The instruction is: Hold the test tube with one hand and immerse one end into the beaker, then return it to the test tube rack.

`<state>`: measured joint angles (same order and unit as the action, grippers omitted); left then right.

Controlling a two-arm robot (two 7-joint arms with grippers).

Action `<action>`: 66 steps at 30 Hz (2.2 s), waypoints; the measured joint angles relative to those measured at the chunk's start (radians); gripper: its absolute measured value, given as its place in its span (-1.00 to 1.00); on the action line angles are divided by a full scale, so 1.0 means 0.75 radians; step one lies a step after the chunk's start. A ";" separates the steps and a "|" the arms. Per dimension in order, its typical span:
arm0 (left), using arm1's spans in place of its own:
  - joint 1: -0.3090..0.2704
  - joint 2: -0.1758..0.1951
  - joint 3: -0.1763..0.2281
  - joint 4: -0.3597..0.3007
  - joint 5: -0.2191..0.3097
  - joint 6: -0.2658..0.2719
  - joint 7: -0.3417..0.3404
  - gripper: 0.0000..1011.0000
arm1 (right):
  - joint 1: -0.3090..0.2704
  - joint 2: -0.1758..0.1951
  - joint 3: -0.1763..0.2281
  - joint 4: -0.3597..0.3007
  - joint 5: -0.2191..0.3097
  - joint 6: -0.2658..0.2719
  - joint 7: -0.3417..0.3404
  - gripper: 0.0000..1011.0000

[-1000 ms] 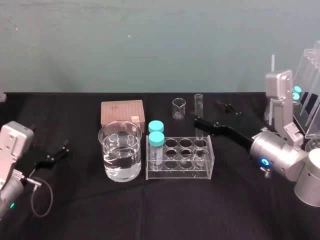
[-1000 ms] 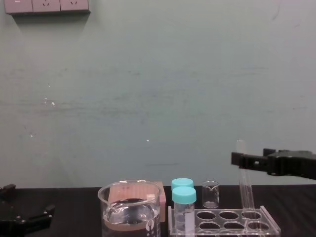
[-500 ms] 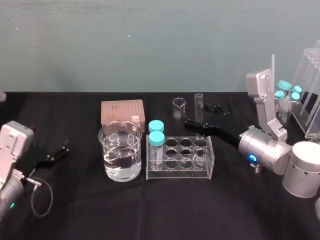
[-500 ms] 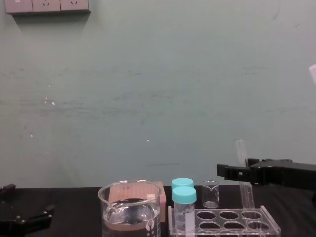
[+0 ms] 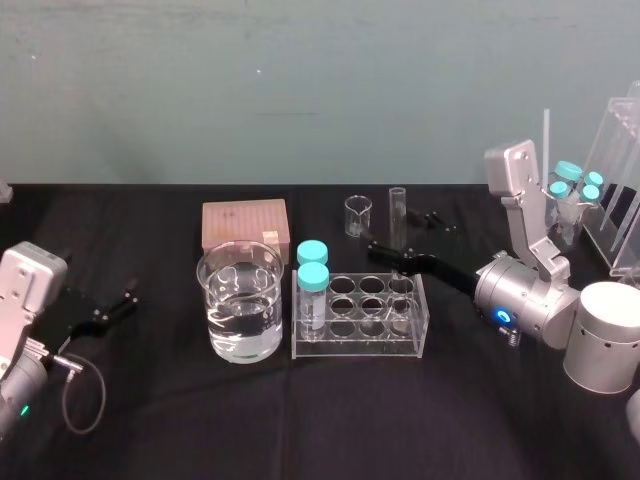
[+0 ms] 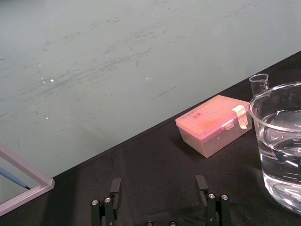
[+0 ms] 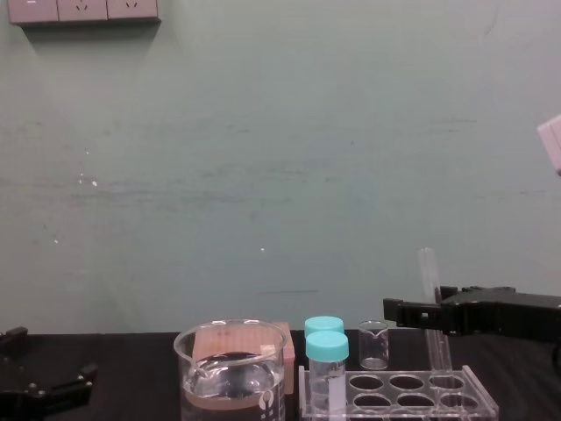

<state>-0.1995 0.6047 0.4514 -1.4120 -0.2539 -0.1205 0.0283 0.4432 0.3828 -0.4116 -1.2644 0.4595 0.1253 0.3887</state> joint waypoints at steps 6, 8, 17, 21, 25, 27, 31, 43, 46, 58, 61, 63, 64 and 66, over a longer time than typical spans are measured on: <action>0.000 0.000 0.000 0.000 0.000 0.000 0.000 0.98 | -0.001 0.001 0.001 -0.002 0.004 0.000 0.000 0.77; 0.000 0.000 0.000 0.000 0.000 0.000 0.000 0.98 | -0.001 0.001 0.001 -0.002 0.005 0.000 0.000 0.67; 0.000 0.000 0.000 0.000 0.000 0.000 0.000 0.98 | -0.002 0.001 0.002 -0.003 0.007 0.000 -0.001 0.14; 0.000 0.000 0.000 0.000 0.000 0.000 0.000 0.98 | -0.003 0.001 0.003 -0.004 0.008 -0.001 -0.001 -0.14; 0.000 0.000 0.000 0.000 0.000 0.000 0.000 0.98 | -0.003 0.001 0.003 -0.004 0.009 -0.001 -0.001 -0.34; 0.000 0.000 0.000 0.000 0.000 0.000 0.000 0.98 | -0.003 0.001 0.003 -0.004 0.009 -0.001 -0.001 -0.50; 0.000 0.000 0.000 0.000 0.000 0.000 0.000 0.98 | -0.003 0.001 0.003 -0.004 0.009 -0.001 -0.001 -0.55; 0.000 0.000 0.000 0.000 0.000 0.000 0.000 0.98 | -0.015 -0.008 0.014 -0.005 -0.006 -0.056 0.011 -0.55; 0.000 0.000 0.000 0.000 0.000 0.000 0.000 0.98 | -0.024 -0.016 0.022 -0.004 -0.021 -0.095 0.021 -0.55; 0.000 0.000 0.000 0.000 0.000 0.000 0.000 0.98 | -0.063 -0.028 0.055 -0.008 -0.048 -0.160 0.051 -0.55; 0.000 0.000 0.000 0.000 0.000 0.000 0.000 0.98 | -0.075 -0.026 0.063 -0.016 -0.054 -0.166 0.055 -0.55; 0.000 0.000 0.000 0.000 0.000 0.000 0.000 0.98 | -0.085 -0.023 0.069 -0.021 -0.058 -0.168 0.056 -0.55; 0.000 0.000 0.000 0.000 0.000 0.000 0.000 0.98 | -0.090 -0.022 0.073 -0.024 -0.059 -0.169 0.056 -0.55; 0.000 0.000 0.000 0.000 0.000 0.000 0.000 0.98 | -0.095 -0.021 0.077 -0.027 -0.061 -0.171 0.056 -0.55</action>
<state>-0.1996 0.6047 0.4514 -1.4120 -0.2539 -0.1205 0.0283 0.3722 0.3671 -0.3536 -1.2848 0.4134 -0.0032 0.4305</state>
